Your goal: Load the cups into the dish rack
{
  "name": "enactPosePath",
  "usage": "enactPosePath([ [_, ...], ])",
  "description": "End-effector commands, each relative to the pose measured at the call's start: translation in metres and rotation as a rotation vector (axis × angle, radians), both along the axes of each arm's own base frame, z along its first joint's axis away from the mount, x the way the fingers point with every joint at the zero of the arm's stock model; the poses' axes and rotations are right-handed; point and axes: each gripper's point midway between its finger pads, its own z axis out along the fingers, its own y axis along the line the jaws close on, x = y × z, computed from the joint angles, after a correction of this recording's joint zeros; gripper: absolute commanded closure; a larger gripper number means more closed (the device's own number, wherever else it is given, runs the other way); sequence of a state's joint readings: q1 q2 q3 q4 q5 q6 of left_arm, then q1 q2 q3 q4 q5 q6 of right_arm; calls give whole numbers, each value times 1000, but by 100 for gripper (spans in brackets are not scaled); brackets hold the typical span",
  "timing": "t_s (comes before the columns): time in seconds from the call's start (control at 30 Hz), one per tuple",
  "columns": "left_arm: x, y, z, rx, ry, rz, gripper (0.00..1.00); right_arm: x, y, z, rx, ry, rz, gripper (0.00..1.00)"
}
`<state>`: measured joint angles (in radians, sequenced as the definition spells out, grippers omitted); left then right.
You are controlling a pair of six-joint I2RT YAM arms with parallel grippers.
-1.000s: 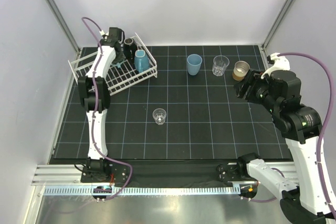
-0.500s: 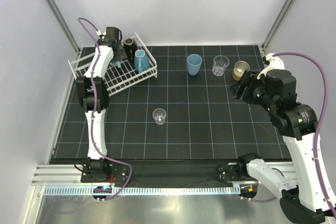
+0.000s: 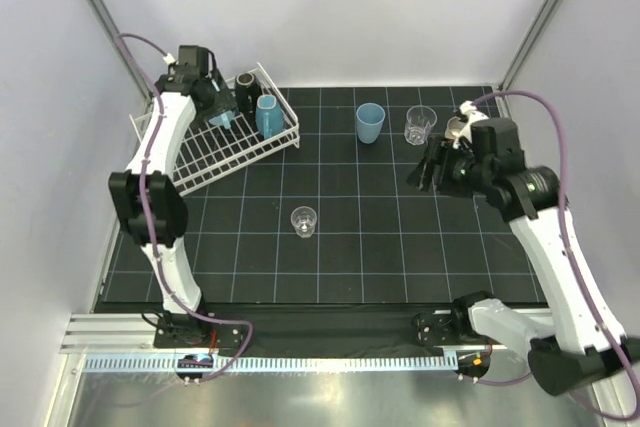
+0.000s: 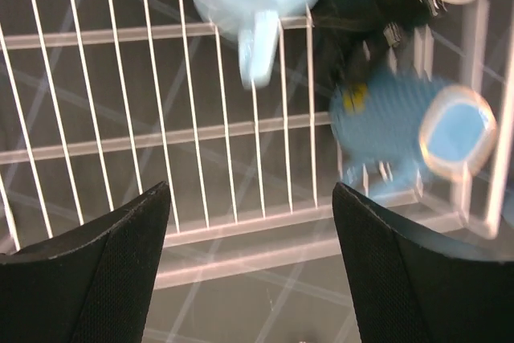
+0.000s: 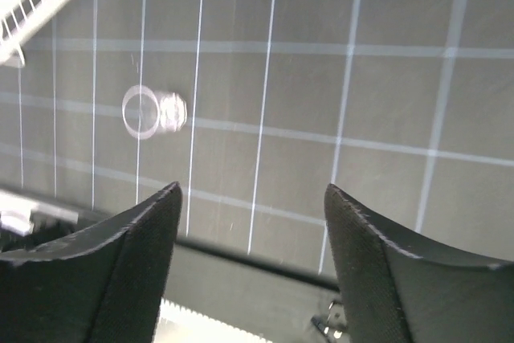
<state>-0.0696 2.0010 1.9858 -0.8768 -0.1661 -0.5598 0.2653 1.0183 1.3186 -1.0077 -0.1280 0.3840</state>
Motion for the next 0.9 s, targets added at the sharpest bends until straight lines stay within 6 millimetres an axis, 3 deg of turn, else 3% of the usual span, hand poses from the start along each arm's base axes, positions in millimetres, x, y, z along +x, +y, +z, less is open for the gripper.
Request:
enactPosePath([
  [0.0, -42, -22, 19, -131, -6, -42, 21, -2, 27, -33, 68, 145, 128, 24],
  [0.13, -92, -36, 18, -199, 12, -105, 20, 7, 46, -75, 106, 226, 183, 21],
  [0.17, -106, -40, 32, -221, -17, -128, 20, 10, 52, -83, 102, 238, 195, 20],
  [0.2, -122, -40, 18, -225, 27, -131, 20, 16, 55, -84, 105, 232, 198, 20],
  [0.27, -145, -45, 11, -250, 62, -133, 19, 22, 64, -84, 96, 240, 215, 19],
  [0.3, -165, -51, 2, -291, 80, -144, 18, 21, 72, -93, 70, 279, 237, 19],
  [0.37, -178, -59, -4, -357, 66, -132, 16, 28, 84, -92, 49, 279, 259, 19],
  [0.4, -194, -64, -11, -401, 80, -130, 15, 26, 95, -103, 23, 309, 288, 19],
  [0.7, -236, -83, -9, -496, 64, -181, 14, 37, 160, -111, -2, 322, 360, 20],
  [0.87, -250, -94, -7, -581, 35, -172, 14, 49, 159, -112, -56, 293, 274, 20],
])
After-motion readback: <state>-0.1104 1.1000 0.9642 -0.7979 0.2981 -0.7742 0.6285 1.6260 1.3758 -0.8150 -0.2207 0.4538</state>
